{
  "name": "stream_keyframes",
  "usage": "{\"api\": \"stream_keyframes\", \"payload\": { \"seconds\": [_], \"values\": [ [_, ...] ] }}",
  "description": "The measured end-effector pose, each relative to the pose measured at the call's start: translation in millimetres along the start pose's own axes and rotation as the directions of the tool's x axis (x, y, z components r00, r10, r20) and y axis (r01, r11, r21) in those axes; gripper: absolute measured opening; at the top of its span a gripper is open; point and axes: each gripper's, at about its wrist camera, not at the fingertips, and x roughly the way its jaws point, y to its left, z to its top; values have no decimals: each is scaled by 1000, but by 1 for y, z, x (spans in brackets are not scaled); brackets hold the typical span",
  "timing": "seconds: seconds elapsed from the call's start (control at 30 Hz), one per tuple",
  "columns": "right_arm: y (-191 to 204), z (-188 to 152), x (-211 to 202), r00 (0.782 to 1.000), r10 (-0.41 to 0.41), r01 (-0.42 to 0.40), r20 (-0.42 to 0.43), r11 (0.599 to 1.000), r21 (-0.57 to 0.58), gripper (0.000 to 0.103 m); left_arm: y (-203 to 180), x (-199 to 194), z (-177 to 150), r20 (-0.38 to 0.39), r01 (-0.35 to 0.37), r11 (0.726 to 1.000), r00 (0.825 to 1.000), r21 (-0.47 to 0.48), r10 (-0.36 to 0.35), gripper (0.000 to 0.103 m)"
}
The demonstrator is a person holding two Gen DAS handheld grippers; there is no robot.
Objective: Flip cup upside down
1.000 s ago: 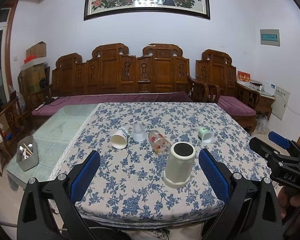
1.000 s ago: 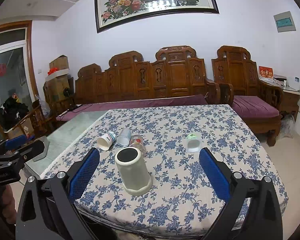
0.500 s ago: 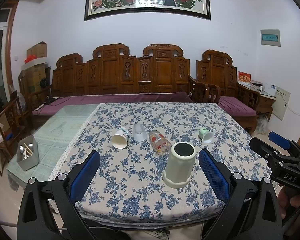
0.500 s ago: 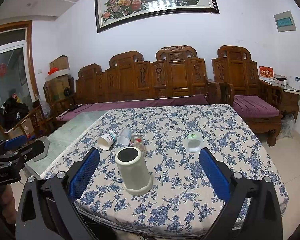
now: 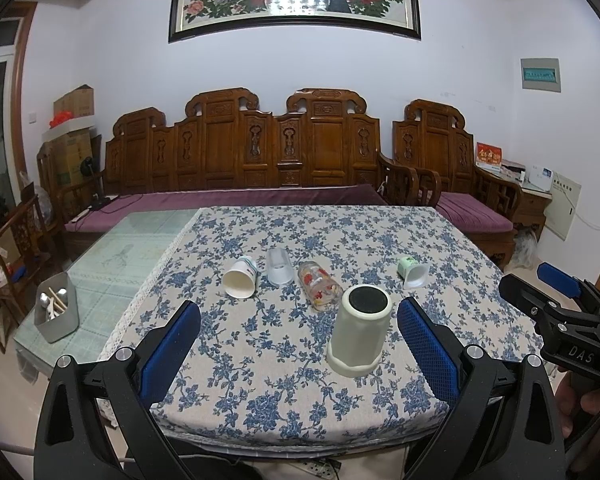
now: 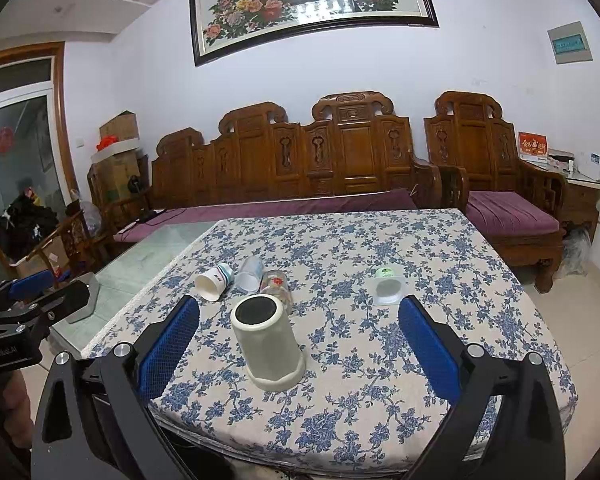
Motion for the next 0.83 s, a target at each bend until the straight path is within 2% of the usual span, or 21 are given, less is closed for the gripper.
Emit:
{"api": "stream_keyframes", "payload": {
  "seconds": [0.83],
  "values": [
    [3,-1,0,1000,5,-5,-2,1000,4,101,0,0,0,-1,-3,1000,1000,0,3,95]
  ]
}}
